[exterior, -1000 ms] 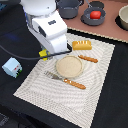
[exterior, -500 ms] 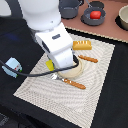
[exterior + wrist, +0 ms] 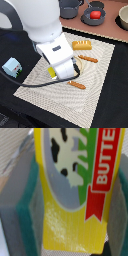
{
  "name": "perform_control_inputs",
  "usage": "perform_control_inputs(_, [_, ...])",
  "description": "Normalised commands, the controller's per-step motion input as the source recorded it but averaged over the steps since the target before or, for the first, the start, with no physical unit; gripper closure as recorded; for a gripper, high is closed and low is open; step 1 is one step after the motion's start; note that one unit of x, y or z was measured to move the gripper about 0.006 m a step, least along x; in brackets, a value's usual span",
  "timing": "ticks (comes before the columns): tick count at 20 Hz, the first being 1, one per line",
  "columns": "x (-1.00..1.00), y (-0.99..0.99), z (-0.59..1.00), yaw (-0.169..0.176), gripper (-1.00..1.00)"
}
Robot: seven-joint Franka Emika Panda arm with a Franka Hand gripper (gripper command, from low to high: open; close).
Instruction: Interact with the objects in diverse but meaningful ways.
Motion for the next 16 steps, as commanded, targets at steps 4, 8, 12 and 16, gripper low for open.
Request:
perform_control_inputs(4, [0.59, -0.51, 0.0, 0.0, 1.0])
perform_control_inputs(8, [0.44, -0.24, -0.08, 0.0, 1.0])
perform_control_inputs(12, [0.39, -0.23, -0.18, 0.0, 1.0])
perform_control_inputs(16, [0.25, -0.14, -0.17, 0.0, 1.0])
